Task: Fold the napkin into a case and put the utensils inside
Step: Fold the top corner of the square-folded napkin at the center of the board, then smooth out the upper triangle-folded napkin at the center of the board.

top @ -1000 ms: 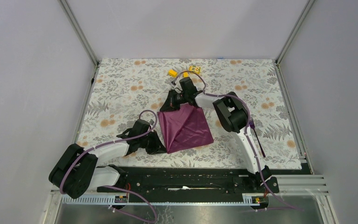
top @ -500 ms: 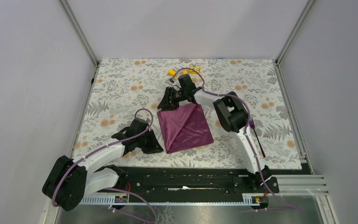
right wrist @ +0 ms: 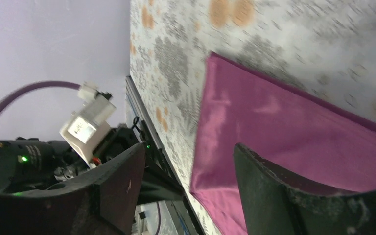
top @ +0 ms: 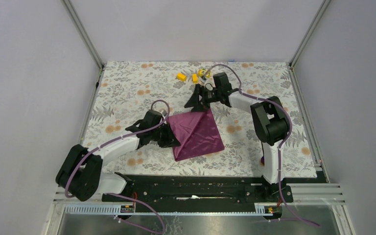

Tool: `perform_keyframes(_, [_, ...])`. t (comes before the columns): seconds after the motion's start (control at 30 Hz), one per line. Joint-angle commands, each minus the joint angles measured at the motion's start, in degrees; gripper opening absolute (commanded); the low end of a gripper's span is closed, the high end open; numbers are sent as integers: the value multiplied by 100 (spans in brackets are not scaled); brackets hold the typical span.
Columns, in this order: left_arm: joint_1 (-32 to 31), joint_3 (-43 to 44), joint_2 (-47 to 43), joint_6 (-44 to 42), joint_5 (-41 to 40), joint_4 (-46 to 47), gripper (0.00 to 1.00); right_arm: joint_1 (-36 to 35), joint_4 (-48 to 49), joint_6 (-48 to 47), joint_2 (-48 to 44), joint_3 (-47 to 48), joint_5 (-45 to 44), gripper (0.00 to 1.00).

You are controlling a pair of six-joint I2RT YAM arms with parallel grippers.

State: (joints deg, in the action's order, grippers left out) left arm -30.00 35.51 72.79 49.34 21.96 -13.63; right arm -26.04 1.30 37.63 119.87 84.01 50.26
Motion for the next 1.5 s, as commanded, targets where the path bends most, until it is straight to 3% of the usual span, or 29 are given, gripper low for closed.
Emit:
perform_keyframes(0.0, [12, 58, 411, -186, 184, 730, 12, 297, 1346, 374, 142, -858, 542, 74])
perform_keyframes(0.1, [12, -177, 580, -138, 265, 982, 10, 523, 2029, 729, 468, -978, 926, 74])
perform_keyframes(0.3, [12, -885, 555, 11, 198, 1298, 8, 720, 2268, 731, 941, -920, 1043, 75])
perform_keyframes(0.7, [3, -1601, 108, 212, 360, 1379, 8, 917, 1380, 299, 1288, -230, 893, 76])
perform_keyframes(0.83, [2, -1183, -484, 125, 378, 633, 12, 917, 293, -170, 1044, 311, 501, 77])
perform_keyframes(0.9, [4, -725, -758, 42, 372, 282, 20, 909, -458, -495, 843, 554, 169, 78])
perform_keyframes(1.0, [100, -67, -863, -85, 341, -11, 33, 908, -667, -482, 449, 541, 81, 82])
perform_keyframes(1.17, [650, 838, -34, -399, 580, 173, 32, 892, -417, -342, 162, 263, 105, 84])
perform_keyframes(1.47, [1528, 1959, 2229, -677, 510, 962, 20, 891, 434, -38, 642, 108, 559, 85])
